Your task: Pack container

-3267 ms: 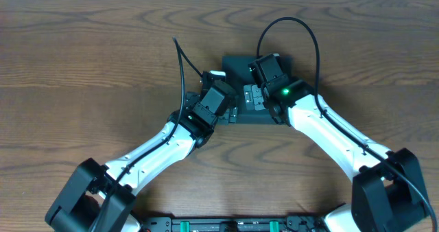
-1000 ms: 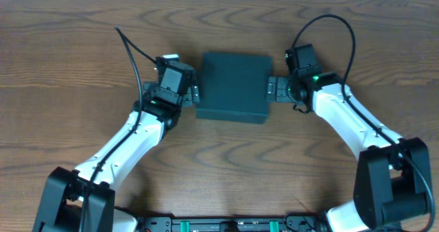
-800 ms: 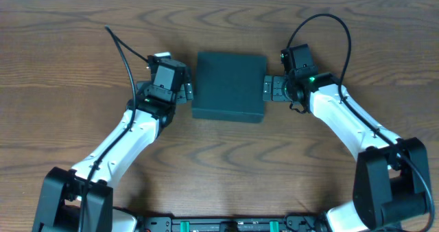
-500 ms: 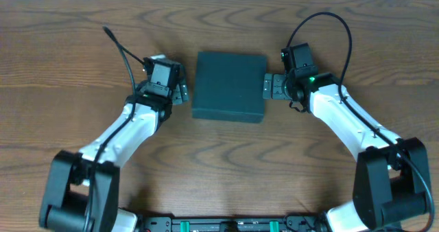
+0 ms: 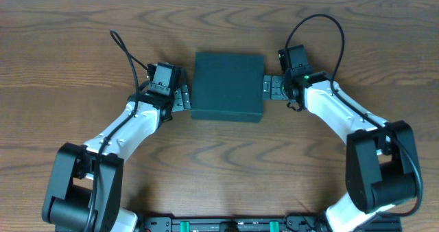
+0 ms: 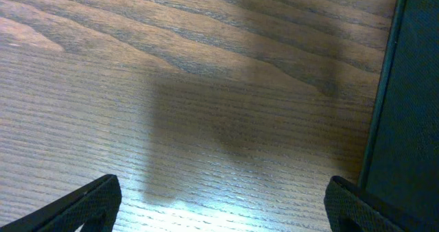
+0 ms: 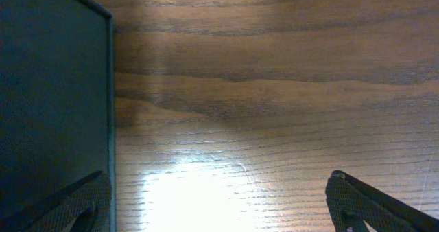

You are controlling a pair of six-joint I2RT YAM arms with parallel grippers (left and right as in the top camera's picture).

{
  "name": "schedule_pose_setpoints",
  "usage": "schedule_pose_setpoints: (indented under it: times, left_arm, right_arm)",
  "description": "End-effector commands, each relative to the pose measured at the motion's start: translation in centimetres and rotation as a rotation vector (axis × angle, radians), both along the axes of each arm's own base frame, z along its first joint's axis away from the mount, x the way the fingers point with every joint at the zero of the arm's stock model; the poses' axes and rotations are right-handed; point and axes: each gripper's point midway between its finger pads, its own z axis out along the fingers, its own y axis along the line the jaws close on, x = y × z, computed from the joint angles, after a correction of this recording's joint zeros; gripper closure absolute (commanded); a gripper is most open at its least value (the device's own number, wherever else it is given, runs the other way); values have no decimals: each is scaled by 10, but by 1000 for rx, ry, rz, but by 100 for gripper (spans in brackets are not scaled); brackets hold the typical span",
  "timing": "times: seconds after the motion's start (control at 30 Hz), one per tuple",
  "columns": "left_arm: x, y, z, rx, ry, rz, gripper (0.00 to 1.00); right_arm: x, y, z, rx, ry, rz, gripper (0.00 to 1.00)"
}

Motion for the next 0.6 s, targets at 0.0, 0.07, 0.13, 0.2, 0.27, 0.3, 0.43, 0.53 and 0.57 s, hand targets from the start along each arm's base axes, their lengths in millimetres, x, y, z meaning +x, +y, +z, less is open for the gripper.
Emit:
schedule_pose_setpoints:
  times: [0.0,0.07,0.13,0.2,0.27,0.3,0.43,0.53,0.57]
  left_arm:
    - [-7,-7,-4,-22,31,-37,4]
    - [-9,-9,-5,-34,40,-41,4]
    - [-10,-10,-6,-39,46,-42,4]
    - [-12,-9,-7,-40,55,-34,4]
    - [-15,-8,-8,-42,68,-21,4]
    - [-16,-8,-9,-42,74,-16,4]
    - [-18,-7,-9,-40,81,-15,4]
    - [-17,-7,-9,-40,80,-14,4]
    - [-17,-7,-9,-40,80,-14,4]
  right_arm:
    - [-6,15,-14,33,40,28,1]
    - [-3,17,-13,46,26,32,1]
    - [-1,22,-11,68,17,41,1]
    - [1,26,-10,90,9,50,1]
    - [3,30,-9,108,2,58,1]
    - [3,31,-8,113,0,59,1]
    - [2,37,-8,120,-1,74,1]
    - [0,45,-8,120,0,94,1]
    - [-1,47,-8,120,0,100,1]
